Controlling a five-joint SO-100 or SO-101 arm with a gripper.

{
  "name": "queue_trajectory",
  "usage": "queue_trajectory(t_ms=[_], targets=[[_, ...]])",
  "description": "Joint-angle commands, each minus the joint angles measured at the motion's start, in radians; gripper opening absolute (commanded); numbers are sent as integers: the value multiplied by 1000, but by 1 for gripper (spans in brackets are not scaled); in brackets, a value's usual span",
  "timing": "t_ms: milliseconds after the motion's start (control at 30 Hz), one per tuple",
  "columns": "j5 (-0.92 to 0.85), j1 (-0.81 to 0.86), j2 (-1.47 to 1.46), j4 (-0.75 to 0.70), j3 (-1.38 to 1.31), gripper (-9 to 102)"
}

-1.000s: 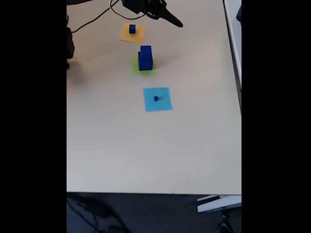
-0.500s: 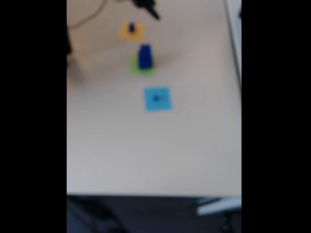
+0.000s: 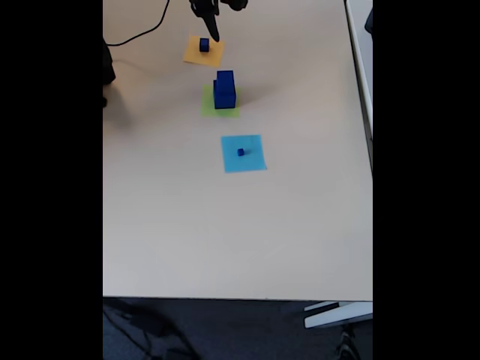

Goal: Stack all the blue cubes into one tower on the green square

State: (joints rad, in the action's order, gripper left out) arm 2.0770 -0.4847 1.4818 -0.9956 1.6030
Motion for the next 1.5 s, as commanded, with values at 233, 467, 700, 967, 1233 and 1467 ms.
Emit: queue_trajectory(t_ms=[233,467,700,967,1233,1467], targets=[[17,-46,-107,69,-54,36],[-2,-44,-118,75,-44,33],[-20,-38,-127,83,-11,31],[-54,-37,-184,83,-17,30],[-63,-23,-175,-18,-17,28],[-92,-8,-152,-100,-43,25]])
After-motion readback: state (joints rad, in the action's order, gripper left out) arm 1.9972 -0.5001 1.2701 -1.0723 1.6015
